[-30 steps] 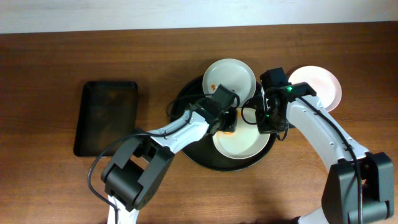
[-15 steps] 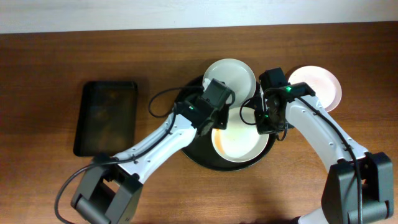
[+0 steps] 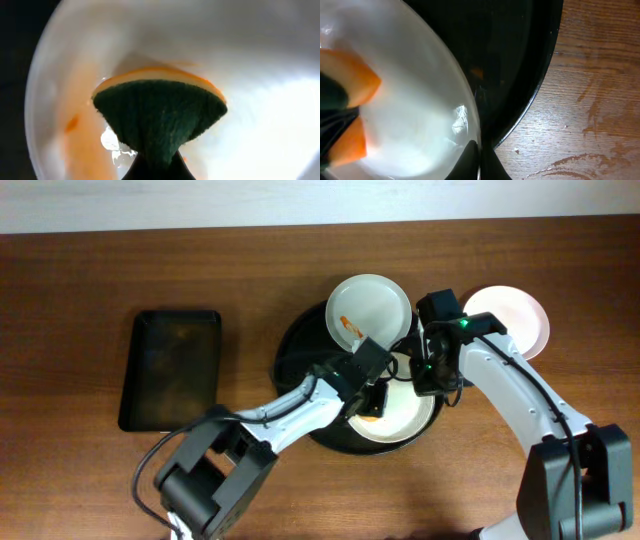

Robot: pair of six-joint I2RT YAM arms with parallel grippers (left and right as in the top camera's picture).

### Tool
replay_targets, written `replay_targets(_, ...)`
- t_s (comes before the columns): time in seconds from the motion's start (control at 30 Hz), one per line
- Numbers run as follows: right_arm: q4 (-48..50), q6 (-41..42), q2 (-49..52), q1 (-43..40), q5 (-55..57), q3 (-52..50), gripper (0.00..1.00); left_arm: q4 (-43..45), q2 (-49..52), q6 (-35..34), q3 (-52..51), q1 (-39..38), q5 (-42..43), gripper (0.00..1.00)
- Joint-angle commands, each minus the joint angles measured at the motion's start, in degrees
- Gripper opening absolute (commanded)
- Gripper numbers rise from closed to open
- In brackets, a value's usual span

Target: Clean dirty plates on tray and stack at the side

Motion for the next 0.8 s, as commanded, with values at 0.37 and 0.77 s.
replay_targets(0.37,-0.4,-0.8,-1.4,0.4,-0.9,1.2,0.04,1.6,3.5,3.5,-0.7,1.3,-12.0,0.0)
replay_targets(0.77,10.1,-0.8,-0.3,0.4,-13.4,-8.0,0.04,2.3,2.0,4.9,-0.2,2.2,-14.6,0.0)
